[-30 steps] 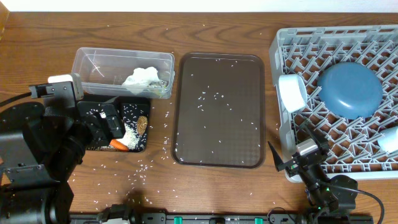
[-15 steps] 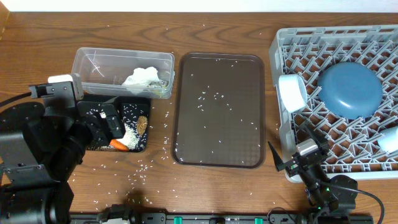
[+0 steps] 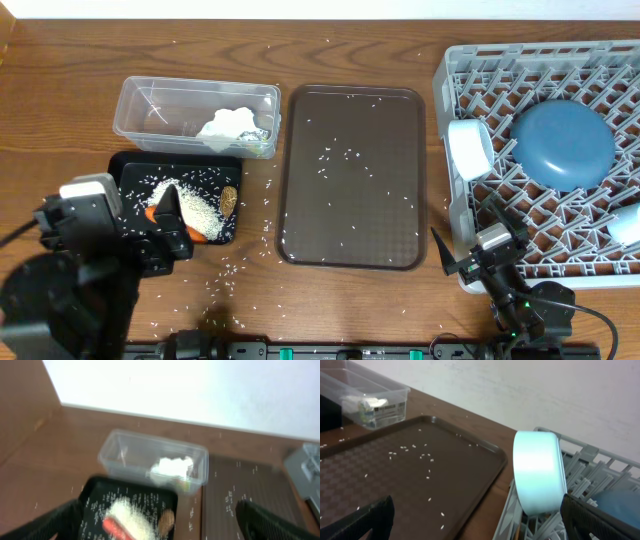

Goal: Sort waste into correct bins and load items into the dishwasher rack

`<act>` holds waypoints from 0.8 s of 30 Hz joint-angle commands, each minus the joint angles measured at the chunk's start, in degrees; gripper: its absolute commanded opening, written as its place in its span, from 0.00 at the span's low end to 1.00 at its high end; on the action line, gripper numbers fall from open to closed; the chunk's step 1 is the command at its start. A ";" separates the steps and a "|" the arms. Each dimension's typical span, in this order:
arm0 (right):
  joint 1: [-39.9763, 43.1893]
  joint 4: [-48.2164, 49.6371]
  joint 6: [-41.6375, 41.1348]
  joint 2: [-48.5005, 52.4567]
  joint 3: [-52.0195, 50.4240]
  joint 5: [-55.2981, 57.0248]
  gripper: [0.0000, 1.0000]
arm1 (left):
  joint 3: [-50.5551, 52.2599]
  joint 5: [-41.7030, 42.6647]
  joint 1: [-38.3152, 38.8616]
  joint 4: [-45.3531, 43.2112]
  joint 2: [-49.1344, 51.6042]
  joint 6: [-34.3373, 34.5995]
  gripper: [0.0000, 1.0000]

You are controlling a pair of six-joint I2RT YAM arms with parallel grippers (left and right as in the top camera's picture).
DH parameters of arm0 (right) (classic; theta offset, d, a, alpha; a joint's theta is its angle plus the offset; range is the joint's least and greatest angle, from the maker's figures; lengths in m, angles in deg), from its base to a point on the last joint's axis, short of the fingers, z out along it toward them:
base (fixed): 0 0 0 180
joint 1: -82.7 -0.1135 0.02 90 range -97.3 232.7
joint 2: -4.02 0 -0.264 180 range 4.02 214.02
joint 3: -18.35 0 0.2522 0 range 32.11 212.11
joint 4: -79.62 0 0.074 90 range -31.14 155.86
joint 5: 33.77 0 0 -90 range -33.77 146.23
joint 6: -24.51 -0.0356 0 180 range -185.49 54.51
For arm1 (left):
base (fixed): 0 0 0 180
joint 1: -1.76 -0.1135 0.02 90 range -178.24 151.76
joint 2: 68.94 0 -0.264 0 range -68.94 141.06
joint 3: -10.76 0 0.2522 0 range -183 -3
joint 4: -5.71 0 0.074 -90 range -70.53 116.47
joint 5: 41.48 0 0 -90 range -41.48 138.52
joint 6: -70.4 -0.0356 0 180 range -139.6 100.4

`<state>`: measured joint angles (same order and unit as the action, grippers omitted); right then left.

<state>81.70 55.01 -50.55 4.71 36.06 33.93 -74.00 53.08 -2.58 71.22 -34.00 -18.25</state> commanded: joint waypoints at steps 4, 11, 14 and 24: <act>-0.44 0.15 -0.79 -0.39 -0.42 -0.42 0.99 | 23.26 1.01 2.43 -21.57 -15.43 -0.90 0.98; -0.44 0.15 -0.76 -0.42 -0.42 -0.42 0.99 | 42.95 1.68 3.87 -35.71 -28.63 -0.87 0.98; -0.44 0.15 -0.76 -0.39 -0.42 -0.42 0.99 | 49.13 2.49 4.39 -39.56 -32.50 -0.85 0.98; -0.44 0.15 -0.79 -0.39 -0.42 -0.42 0.99 | 65.18 2.29 5.44 -53.24 -34.84 -0.90 0.98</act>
<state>81.70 55.03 -50.55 4.68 35.88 33.90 -12.19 54.79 2.64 19.99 -68.36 -18.36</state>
